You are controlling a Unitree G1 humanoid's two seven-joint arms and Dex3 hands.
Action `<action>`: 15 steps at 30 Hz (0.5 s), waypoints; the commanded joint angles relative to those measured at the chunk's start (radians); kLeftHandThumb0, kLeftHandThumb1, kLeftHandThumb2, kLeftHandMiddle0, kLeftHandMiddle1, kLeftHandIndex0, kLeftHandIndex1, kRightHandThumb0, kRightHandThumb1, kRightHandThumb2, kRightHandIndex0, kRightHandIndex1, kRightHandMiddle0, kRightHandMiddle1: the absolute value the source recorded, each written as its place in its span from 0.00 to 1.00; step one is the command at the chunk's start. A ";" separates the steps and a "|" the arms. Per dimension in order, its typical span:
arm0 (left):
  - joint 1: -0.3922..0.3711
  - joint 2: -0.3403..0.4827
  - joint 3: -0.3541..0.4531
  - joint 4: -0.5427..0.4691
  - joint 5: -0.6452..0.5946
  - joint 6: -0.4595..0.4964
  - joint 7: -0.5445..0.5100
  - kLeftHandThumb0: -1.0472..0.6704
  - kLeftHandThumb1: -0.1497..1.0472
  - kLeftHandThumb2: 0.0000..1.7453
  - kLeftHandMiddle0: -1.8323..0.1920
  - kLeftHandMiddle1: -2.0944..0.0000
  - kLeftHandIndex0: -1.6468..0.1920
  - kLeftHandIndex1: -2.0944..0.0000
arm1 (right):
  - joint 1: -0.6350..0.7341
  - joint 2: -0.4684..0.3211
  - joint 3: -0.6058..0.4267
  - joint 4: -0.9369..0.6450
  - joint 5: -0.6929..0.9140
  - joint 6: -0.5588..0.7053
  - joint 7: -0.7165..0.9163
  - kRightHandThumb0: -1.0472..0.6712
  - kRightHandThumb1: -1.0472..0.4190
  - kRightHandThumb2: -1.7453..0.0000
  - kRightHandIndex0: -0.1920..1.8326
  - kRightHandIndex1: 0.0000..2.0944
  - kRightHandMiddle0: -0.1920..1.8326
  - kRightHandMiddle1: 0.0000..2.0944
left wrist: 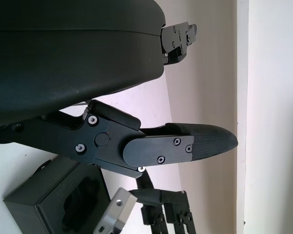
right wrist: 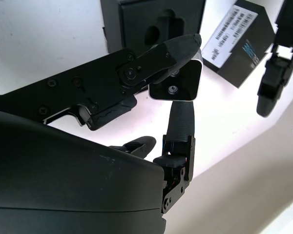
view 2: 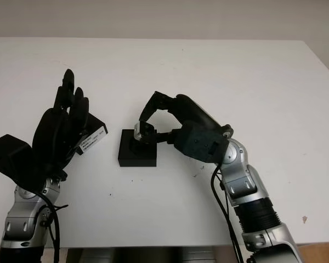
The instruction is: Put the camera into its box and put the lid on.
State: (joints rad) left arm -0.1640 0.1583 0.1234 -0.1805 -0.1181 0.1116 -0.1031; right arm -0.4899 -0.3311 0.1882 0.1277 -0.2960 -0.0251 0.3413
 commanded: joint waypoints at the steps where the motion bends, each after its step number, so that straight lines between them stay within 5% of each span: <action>1: 0.003 -0.006 -0.003 -0.005 0.001 -0.005 0.002 0.15 1.00 0.27 1.00 1.00 1.00 1.00 | -0.026 -0.005 0.009 -0.006 -0.008 0.008 0.006 0.35 0.05 0.97 0.29 0.08 0.33 0.73; 15: 0.005 -0.017 -0.005 0.001 0.010 -0.013 0.011 0.15 1.00 0.27 1.00 1.00 1.00 1.00 | -0.035 0.006 0.045 -0.027 -0.042 0.034 0.015 0.36 0.04 0.97 0.30 0.05 0.31 0.79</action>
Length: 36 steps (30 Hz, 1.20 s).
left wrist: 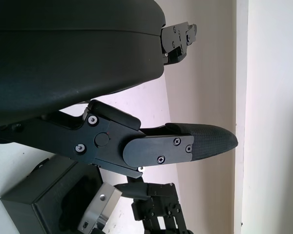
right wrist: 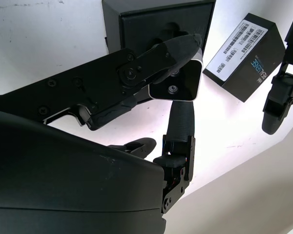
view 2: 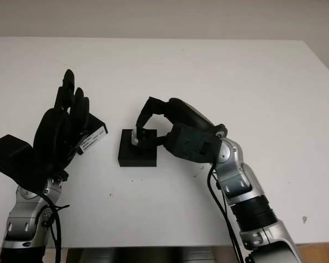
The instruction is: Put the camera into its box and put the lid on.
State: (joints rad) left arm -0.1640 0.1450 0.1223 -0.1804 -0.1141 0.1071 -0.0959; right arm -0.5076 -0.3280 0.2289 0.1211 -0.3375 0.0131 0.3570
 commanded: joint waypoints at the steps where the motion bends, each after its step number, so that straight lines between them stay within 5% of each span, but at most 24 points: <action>1: 0.005 -0.006 -0.004 0.000 0.004 -0.008 0.005 0.15 1.00 0.27 1.00 1.00 1.00 1.00 | -0.018 0.002 0.005 -0.021 -0.002 -0.003 0.000 0.35 0.04 0.97 0.30 0.05 0.31 0.79; 22: 0.012 -0.008 -0.001 -0.014 -0.001 -0.006 0.008 0.16 1.00 0.27 1.00 1.00 1.00 1.00 | -0.010 -0.042 0.051 -0.020 -0.097 0.032 0.042 0.37 0.03 0.97 0.31 0.04 0.28 0.81; 36: 0.015 -0.007 -0.007 -0.025 0.001 -0.003 0.007 0.17 1.00 0.28 1.00 1.00 1.00 1.00 | 0.004 -0.084 0.090 0.009 -0.241 -0.095 -0.056 0.37 0.05 0.97 0.33 0.05 0.30 0.82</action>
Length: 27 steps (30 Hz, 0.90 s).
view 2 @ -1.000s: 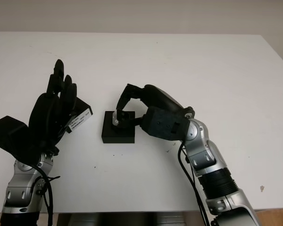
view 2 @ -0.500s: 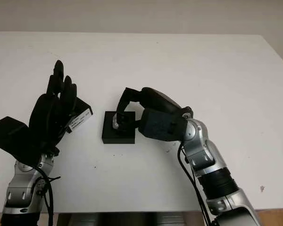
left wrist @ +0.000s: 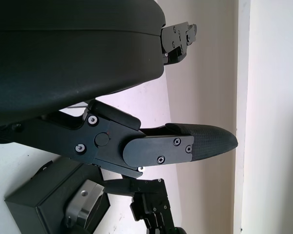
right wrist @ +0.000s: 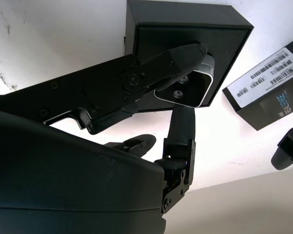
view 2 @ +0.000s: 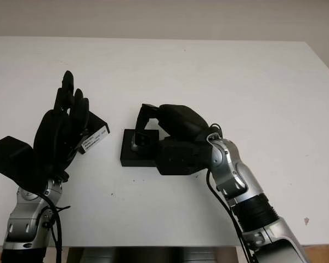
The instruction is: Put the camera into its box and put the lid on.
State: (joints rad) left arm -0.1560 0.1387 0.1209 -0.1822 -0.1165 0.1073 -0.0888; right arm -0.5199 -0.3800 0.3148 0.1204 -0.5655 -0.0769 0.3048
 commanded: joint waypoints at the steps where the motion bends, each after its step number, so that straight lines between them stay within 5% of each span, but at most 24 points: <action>1: 0.008 -0.002 -0.007 -0.026 0.007 -0.002 0.003 0.17 1.00 0.28 1.00 1.00 1.00 1.00 | 0.018 -0.037 0.007 0.007 -0.025 -0.012 -0.007 0.37 0.05 0.97 0.33 0.05 0.30 0.82; 21: 0.020 -0.013 -0.022 -0.043 0.018 0.004 0.023 0.16 1.00 0.28 1.00 1.00 1.00 1.00 | 0.062 -0.090 0.046 -0.082 -0.157 -0.115 -0.030 0.30 0.04 0.97 0.32 0.03 0.32 0.69; 23: 0.023 -0.015 -0.023 -0.047 0.018 0.009 0.024 0.16 1.00 0.27 1.00 1.00 1.00 1.00 | 0.059 -0.102 0.048 -0.099 -0.153 -0.115 0.005 0.22 0.05 0.97 0.27 0.01 0.20 0.54; 27: 0.027 -0.020 -0.023 -0.047 0.015 0.005 0.022 0.15 1.00 0.27 1.00 1.00 1.00 1.00 | 0.057 -0.115 0.038 -0.123 -0.136 -0.110 0.058 0.17 0.04 0.97 0.17 0.01 0.17 0.22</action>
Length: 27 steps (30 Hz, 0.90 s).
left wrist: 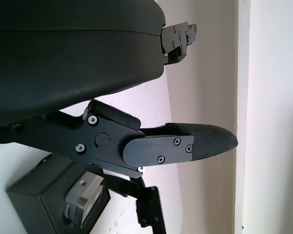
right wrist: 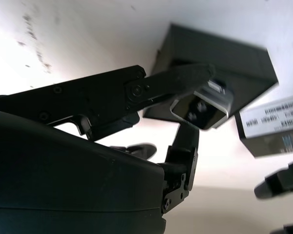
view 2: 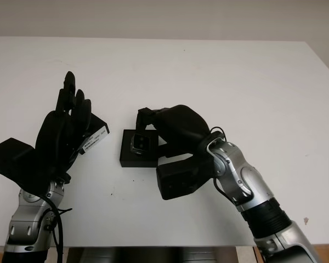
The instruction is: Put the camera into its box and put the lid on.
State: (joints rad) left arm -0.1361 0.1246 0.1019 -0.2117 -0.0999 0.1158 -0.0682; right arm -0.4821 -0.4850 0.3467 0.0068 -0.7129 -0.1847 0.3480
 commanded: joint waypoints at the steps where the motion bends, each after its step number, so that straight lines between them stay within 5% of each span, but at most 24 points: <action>1: 0.008 -0.008 -0.003 -0.017 -0.003 -0.005 0.002 0.15 1.00 0.27 1.00 1.00 1.00 1.00 | 0.021 -0.009 0.001 -0.014 0.017 0.002 0.022 0.17 0.04 0.97 0.15 0.00 0.16 0.18; 24: 0.016 -0.014 -0.006 -0.020 0.012 -0.008 0.002 0.15 1.00 0.27 1.00 1.00 1.00 1.00 | 0.013 0.034 -0.148 -0.051 0.220 0.109 0.004 0.15 0.02 0.96 0.13 0.02 0.13 0.06; 27: 0.016 -0.013 -0.006 -0.021 0.015 -0.005 0.003 0.15 1.00 0.27 1.00 1.00 1.00 1.00 | 0.030 0.024 -0.156 -0.069 0.268 0.093 0.025 0.14 0.00 0.86 0.11 0.01 0.10 0.04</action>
State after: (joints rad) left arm -0.1258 0.1116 0.0997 -0.2129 -0.0883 0.1124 -0.0668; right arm -0.4657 -0.4556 0.2009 -0.0388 -0.4603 -0.0822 0.3673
